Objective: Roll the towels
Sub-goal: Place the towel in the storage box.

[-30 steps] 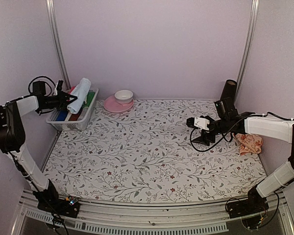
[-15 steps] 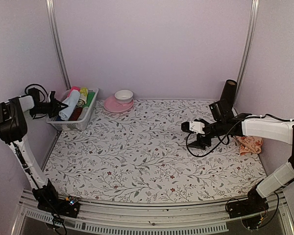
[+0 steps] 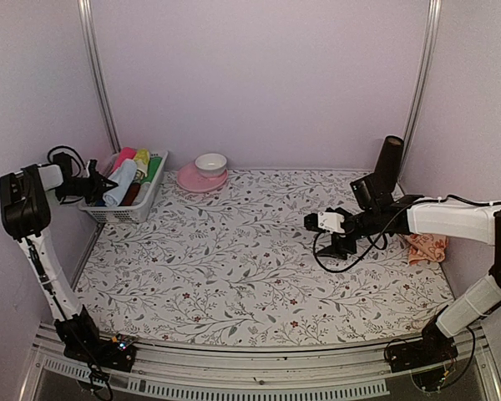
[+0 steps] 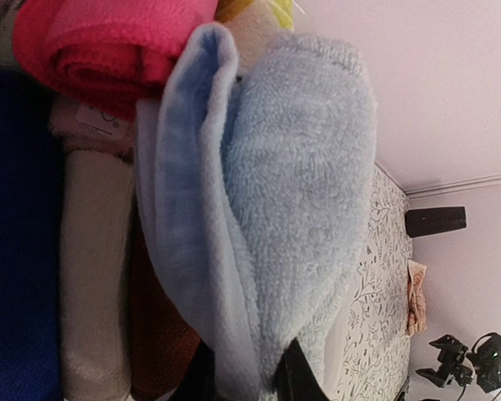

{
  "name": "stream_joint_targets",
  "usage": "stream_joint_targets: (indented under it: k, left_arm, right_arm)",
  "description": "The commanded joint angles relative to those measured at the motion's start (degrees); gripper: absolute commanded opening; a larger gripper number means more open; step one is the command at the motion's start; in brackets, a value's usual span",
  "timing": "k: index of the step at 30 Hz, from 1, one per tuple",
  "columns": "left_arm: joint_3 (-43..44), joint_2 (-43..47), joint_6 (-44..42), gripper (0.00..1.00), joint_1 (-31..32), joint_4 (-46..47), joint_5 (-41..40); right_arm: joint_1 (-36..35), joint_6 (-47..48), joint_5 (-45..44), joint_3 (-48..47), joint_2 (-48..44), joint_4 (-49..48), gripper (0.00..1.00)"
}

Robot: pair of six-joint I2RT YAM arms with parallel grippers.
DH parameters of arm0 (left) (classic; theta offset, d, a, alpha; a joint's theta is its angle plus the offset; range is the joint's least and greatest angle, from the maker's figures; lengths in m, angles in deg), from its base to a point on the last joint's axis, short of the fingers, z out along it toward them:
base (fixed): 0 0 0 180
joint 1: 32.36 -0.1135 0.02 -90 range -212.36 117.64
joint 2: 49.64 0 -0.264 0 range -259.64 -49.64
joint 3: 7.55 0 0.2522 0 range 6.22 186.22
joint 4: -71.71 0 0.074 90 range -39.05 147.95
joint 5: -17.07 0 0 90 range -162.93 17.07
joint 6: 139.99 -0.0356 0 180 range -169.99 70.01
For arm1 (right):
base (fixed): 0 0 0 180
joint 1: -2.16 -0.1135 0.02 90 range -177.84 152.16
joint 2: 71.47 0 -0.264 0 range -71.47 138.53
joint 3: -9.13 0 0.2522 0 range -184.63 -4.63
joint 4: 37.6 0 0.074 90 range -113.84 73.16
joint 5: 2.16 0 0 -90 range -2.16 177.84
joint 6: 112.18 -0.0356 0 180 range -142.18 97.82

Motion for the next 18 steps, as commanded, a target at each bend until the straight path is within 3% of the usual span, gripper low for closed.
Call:
stream_joint_targets:
  k: [1, 18]
  left_arm:
    - [-1.9, -1.4, 1.5, 0.00, -1.4, 2.5, -4.0]
    - [2.7, -3.5, 0.6, 0.01, -0.7, -1.8, -17.1]
  right_arm:
    - [-0.4, 0.2, -0.4, -1.1, 1.2, 0.9, 0.77]
    - [-1.1, 0.8, -0.4, -1.2, 1.1, 1.5, 0.76]
